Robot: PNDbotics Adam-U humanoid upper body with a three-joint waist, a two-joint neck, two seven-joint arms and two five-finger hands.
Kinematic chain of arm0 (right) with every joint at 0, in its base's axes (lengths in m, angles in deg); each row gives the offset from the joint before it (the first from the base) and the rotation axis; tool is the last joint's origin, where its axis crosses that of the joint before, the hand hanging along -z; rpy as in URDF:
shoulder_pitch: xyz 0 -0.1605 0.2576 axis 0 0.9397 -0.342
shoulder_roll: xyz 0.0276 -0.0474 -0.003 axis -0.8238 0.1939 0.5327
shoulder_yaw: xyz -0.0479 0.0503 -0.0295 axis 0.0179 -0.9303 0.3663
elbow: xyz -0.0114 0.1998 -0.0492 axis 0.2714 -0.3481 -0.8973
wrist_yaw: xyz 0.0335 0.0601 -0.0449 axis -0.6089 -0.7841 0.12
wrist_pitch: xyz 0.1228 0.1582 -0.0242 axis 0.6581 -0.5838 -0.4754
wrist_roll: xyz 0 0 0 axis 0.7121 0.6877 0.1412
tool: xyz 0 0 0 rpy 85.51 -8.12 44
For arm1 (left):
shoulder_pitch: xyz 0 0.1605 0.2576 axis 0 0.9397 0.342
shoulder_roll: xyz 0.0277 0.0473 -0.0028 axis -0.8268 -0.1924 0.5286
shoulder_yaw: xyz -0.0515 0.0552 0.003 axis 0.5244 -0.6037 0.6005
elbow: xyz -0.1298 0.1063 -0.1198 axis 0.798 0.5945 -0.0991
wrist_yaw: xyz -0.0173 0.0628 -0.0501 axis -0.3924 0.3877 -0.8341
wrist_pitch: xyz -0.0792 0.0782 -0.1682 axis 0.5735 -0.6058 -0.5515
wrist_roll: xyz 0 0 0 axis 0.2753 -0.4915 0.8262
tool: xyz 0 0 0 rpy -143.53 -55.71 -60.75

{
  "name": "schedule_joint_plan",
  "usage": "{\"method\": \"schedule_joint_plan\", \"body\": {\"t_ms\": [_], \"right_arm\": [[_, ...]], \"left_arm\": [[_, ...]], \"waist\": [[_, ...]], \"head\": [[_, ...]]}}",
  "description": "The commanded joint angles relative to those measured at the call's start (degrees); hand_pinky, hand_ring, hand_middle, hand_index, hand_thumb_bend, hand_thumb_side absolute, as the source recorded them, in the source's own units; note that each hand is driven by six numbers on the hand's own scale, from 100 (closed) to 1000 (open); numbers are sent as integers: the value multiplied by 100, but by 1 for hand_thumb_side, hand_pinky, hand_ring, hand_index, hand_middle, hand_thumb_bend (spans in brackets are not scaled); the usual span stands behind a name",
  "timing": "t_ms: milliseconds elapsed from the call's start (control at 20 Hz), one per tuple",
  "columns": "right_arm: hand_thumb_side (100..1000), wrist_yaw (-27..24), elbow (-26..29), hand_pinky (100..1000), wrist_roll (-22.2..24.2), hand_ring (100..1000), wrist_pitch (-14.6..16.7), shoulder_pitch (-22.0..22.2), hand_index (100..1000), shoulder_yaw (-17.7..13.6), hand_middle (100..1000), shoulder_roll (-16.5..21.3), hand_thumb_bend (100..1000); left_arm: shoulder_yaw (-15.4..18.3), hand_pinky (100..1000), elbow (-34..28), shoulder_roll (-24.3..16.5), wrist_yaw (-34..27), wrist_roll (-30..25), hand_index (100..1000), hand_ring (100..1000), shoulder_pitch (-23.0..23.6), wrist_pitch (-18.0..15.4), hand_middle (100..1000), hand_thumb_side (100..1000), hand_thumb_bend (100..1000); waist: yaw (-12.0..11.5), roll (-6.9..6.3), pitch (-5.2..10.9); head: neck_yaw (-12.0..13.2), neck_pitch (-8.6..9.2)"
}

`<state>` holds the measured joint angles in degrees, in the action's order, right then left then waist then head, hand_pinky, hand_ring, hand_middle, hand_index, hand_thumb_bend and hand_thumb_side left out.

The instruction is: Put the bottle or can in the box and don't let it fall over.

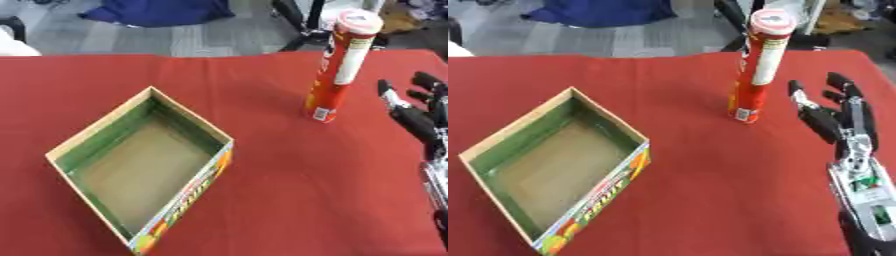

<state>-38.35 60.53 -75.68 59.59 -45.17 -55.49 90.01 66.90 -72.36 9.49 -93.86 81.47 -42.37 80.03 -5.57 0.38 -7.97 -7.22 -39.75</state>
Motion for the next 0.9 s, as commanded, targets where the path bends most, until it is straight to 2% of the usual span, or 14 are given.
{"method": "schedule_joint_plan", "body": {"t_ms": [50,250,500,900], "right_arm": [[374,125,124,763,244,930,18,-95,936,43,928,66,477],[407,269,128,770,431,959,12,-172,967,99,957,50,512],[394,482,120,780,597,977,32,-248,990,135,973,7,551],[393,717,119,795,736,1000,26,-326,1000,158,987,-43,560]], "left_arm": [[78,815,-105,-201,9,8,796,862,-38,-8,774,845,288],[79,815,-106,-199,11,12,796,862,-33,-7,774,845,289],[74,815,-102,-190,12,6,796,862,-34,-3,774,845,288],[69,815,-96,-178,11,1,796,862,-32,3,774,847,287]], "waist": [[-9,-26,72],[-12,-29,70],[-16,-30,64],[-23,-25,63]], "head": [[-28,-7],[-44,-9],[-55,-13],[-55,-16]]}}
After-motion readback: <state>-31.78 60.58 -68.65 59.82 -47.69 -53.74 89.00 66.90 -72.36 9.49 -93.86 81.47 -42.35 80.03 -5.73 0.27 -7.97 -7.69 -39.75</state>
